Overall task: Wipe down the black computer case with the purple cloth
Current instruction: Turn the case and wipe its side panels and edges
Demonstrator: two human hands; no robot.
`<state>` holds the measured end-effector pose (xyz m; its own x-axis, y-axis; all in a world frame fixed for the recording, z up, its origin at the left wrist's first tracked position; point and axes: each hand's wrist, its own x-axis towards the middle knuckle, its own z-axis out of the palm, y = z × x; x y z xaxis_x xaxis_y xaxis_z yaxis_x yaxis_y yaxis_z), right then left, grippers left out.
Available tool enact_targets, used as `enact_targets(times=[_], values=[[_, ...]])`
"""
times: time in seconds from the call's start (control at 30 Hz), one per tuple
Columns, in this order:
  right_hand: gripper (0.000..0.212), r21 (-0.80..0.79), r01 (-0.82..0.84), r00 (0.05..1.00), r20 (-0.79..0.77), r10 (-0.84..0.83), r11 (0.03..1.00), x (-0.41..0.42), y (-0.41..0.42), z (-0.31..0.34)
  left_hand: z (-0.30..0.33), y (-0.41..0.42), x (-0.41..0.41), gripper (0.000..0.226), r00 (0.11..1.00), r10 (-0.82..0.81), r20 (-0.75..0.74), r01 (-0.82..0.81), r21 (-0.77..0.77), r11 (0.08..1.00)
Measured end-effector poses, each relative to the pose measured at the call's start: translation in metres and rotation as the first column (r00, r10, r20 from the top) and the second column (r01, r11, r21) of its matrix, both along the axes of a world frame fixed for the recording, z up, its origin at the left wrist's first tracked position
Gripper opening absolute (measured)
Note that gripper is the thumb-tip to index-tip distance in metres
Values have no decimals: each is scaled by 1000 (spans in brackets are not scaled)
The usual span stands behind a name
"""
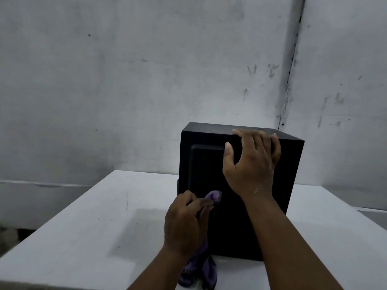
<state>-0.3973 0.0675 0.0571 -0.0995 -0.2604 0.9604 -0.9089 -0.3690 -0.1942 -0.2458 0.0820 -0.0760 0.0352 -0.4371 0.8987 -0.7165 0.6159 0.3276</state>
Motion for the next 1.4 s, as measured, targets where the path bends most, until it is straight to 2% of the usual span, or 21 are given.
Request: enact_targets(times=[0.13,0.33,0.47,0.9,1.1,1.27,1.4], values=[[34,-3,-5,1000,1,5,1000,-1,1,0,-7,2,-2,29,998,-3,-65,5,30,1000],[34,-1,-12,1000,2,12,1000,-2,0,-1,-15,3,-1,11,998,-4,-63,7,57,998],[34,8,-13,1000,4,13,1000,-1,0,0,-15,3,-1,14,998,-1,-64,4,57,998],[34,-17,-9,1000,10,9,1000,-1,-2,0,-4,-2,-2,20,1000,-26,14,26,-15,1000],[34,-14,-4,1000,10,4,1000,0,-3,0,15,-3,5,18,979,2,202,18,-95,995],[34,-13,2,1000,10,-2,1000,0,-1,0,26,-6,2,22,998,-9,69,15,-93,996],[34,-15,-3,1000,13,3,1000,0,-1,1,18,-3,0,18,988,-25,152,37,-74,997]])
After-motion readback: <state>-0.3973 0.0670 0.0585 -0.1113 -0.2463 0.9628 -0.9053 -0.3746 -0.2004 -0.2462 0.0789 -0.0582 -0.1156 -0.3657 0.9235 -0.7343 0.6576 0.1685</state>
